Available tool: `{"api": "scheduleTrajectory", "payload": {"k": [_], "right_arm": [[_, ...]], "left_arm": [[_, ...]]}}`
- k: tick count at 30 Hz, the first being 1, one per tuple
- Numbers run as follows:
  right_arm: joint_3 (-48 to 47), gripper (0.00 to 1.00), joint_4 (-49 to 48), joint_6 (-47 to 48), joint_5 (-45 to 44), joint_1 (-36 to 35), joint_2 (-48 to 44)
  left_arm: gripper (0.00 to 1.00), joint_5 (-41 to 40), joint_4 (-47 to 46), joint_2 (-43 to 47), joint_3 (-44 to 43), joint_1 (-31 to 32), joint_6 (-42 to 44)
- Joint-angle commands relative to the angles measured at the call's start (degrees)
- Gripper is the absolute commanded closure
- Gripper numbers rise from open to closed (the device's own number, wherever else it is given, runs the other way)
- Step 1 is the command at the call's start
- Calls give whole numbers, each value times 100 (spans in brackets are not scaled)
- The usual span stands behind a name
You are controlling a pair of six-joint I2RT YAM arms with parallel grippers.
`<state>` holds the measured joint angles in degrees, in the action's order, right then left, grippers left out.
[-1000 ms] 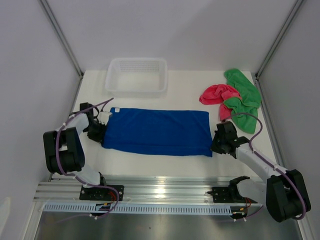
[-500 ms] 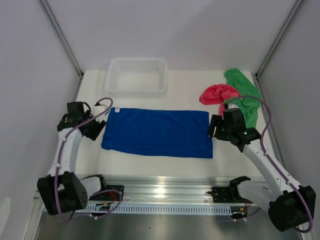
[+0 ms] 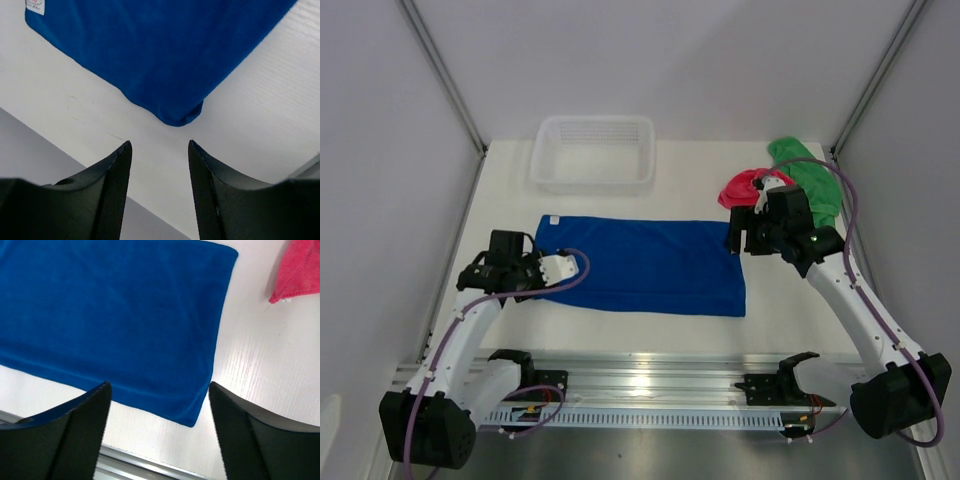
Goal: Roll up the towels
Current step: Flatten the towel, then fold the towel
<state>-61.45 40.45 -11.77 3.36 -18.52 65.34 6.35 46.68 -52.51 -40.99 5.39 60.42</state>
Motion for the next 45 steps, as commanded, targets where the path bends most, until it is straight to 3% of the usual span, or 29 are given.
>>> {"api": "scheduleTrajectory", "payload": {"k": [1, 3, 6, 9, 15, 18, 37, 45], "right_arm": [[-25, 21, -264, 298, 367, 33, -13], [-25, 26, -563, 359, 656, 42, 101], [-77, 28, -810, 675, 1035, 33, 295], [-69, 32, -802, 1035, 1412, 94, 409], [186, 29, -749, 1466, 2107, 331, 409], [239, 27, -740, 1616, 2055, 481, 392], [239, 33, -423, 2170, 1484, 657, 629], [212, 34, -415, 2135, 1493, 657, 787]], "left_arm": [[48, 305, 429, 13, 56, 41, 1626], [52, 262, 762, -162, 109, 33, 2784], [55, 322, 1367, -583, -373, -133, 3543], [51, 981, 2054, -1269, -1067, -512, 4003], [50, 1114, 1617, -1665, -674, -766, 4852], [51, 1149, 1616, -1911, -612, -829, 5347], [63, 956, 536, -2281, 65, -917, 4847], [65, 771, 562, -2545, -163, -969, 4821]]}}
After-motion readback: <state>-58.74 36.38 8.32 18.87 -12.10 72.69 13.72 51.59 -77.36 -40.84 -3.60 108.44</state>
